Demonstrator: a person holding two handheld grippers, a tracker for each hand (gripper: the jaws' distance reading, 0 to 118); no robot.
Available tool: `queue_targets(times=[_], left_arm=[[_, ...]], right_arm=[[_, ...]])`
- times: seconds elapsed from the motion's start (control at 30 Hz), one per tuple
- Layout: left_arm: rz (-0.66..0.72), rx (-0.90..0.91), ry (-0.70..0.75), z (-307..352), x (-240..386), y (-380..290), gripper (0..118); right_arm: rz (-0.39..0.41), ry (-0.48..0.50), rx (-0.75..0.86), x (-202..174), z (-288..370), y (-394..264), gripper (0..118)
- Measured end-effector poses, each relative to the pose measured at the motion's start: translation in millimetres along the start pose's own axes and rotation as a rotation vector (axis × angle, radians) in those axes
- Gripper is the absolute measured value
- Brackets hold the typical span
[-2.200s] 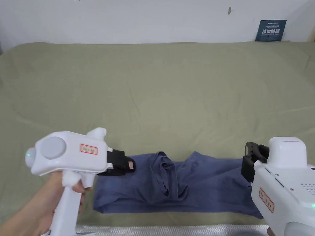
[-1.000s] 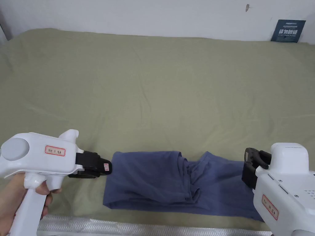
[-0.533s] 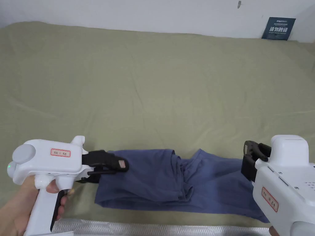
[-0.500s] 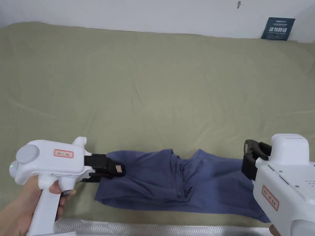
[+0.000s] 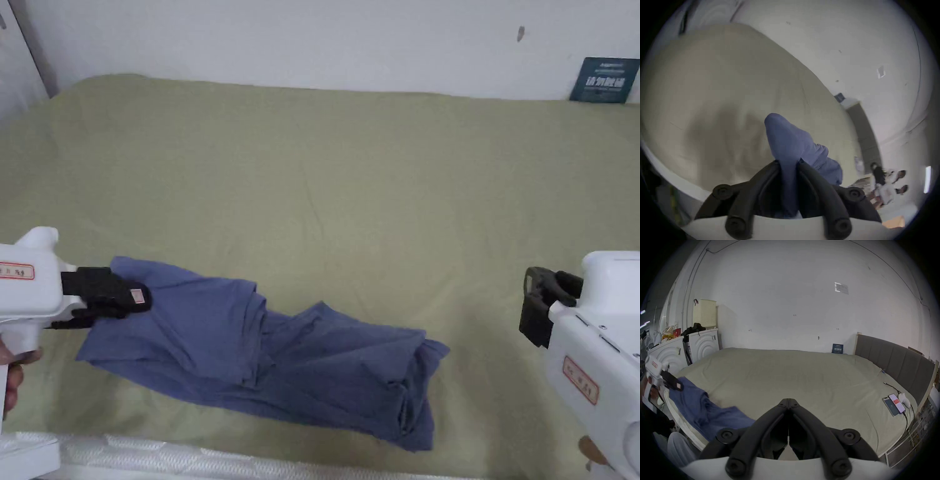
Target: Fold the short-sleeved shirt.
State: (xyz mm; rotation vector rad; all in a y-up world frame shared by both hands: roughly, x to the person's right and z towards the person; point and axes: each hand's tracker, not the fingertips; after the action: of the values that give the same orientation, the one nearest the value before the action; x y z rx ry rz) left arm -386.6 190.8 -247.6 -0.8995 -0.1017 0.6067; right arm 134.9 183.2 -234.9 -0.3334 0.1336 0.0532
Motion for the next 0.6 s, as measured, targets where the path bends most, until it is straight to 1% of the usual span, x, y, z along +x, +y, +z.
queue_targets(times=[0.03,0.07,0.13,0.27,0.4,0.47,0.6], left_arm=[[-0.068,0.021,0.042,7,3,1,11],[-0.09,0.003,0.05,9,11,2,11],[-0.119,-0.013,0.025,6,28,0,11],[-0.244,-0.052,-0.027,-11,92,-14,11],[-0.345,-0.134,-0.023,-45,157,-34,11],[-0.371,-0.194,-0.004,-70,184,-46,11],[-0.448,-0.257,0.04,-123,222,-81,11]], right_arm=[[0.003,0.005,0.0,-1,-1,1,0],[0.003,0.011,0.002,-2,-2,1,0],[0.001,0.018,0.007,-4,-3,2,0],[-0.018,0.02,0.012,-5,0,1,0],[-0.016,0.007,0.022,0,6,2,0],[-0.015,0.003,0.022,3,9,1,0],[-0.028,-0.005,0.012,9,11,-5,0]])
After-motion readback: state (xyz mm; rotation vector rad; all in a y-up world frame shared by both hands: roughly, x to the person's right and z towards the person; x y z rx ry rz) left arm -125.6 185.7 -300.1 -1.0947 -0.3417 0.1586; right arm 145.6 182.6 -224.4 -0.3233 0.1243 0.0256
